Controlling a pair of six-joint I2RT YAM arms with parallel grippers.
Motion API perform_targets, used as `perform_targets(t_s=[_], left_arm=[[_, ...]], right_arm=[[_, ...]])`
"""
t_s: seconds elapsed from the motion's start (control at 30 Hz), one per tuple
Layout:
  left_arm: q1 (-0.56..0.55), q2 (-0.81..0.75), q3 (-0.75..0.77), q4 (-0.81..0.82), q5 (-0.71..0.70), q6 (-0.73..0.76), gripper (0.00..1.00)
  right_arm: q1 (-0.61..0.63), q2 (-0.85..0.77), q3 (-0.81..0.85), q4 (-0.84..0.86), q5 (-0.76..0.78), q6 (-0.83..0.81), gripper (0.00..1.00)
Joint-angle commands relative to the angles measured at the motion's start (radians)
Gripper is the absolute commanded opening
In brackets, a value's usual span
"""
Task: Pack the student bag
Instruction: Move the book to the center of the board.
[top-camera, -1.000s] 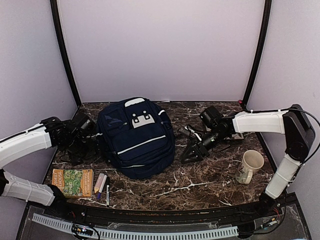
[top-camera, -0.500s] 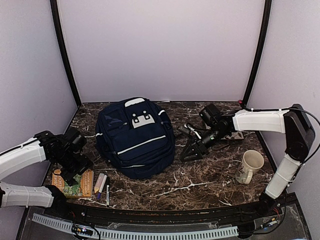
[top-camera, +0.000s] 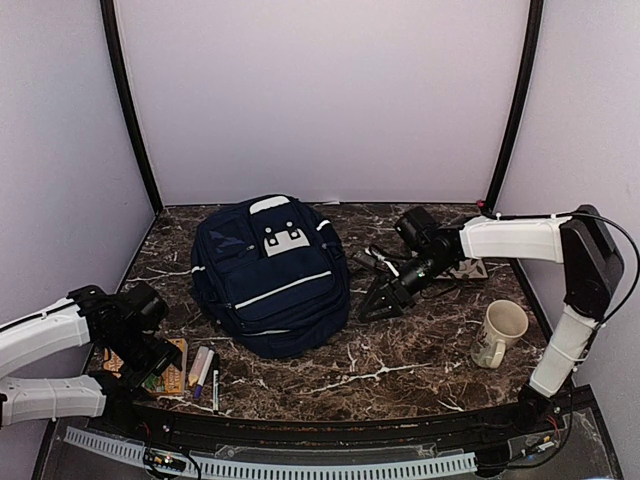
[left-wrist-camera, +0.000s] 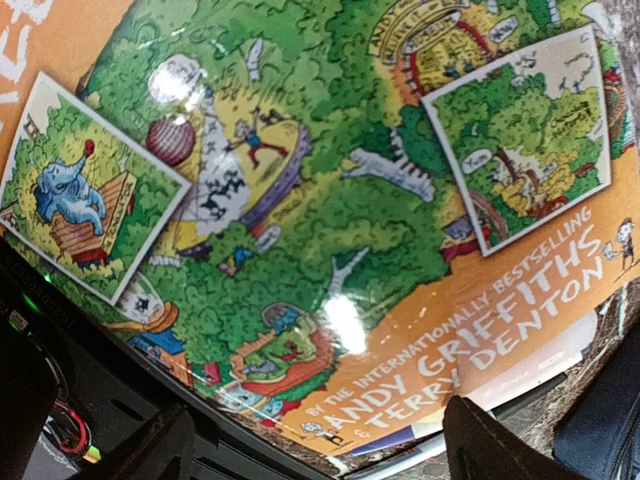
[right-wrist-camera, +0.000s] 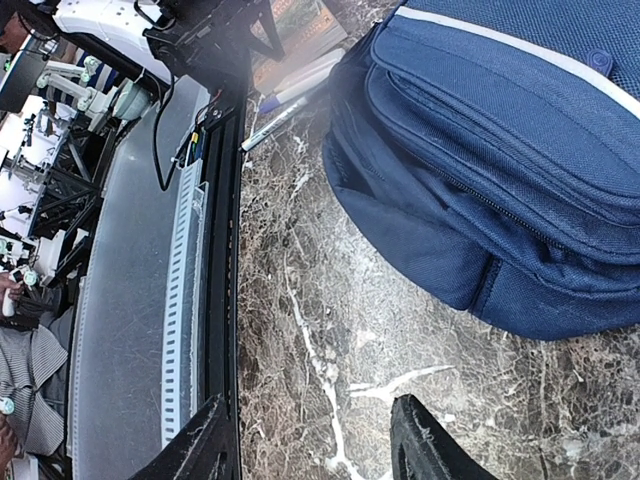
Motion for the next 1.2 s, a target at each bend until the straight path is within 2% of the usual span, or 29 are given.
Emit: perform_targets(t_s=[0.0, 0.17, 0.3, 0.5, 0.7, 0.9, 1.17], left_arm=[[0.027, -0.014, -0.024, -0.013, -0.086, -0.008, 0.91], [0.104, 0.04, -0.044, 0.111, -0.147, 0.076, 0.92], [0.146, 0.09, -0.029, 0.164, -0.211, 0.143, 0.92], [0.278, 0.184, -0.002, 0.219, -0.242, 0.274, 0.94], [0.366, 0.175, 0.005, 0.18, -0.226, 0.306, 0.94], [0.402, 0.125, 0.08, 0.17, -0.29, 0.378, 0.96], [0.48, 0.104, 0.152, 0.089, -0.339, 0.388, 0.98]], right_arm=[[-0.003, 0.03, 0.036, -0.019, -0.012, -0.016, 0.54], [-0.003, 0.054, 0.038, -0.023, -0.05, -0.001, 0.54], [-0.003, 0.062, 0.038, -0.024, -0.056, 0.005, 0.54], [-0.003, 0.064, 0.041, -0.024, -0.041, 0.009, 0.54], [-0.003, 0.063, 0.039, -0.033, -0.036, 0.001, 0.54], [-0.003, 0.08, 0.052, -0.05, -0.046, -0.01, 0.54], [-0.003, 0.072, 0.055, -0.072, -0.044, -0.03, 0.54]])
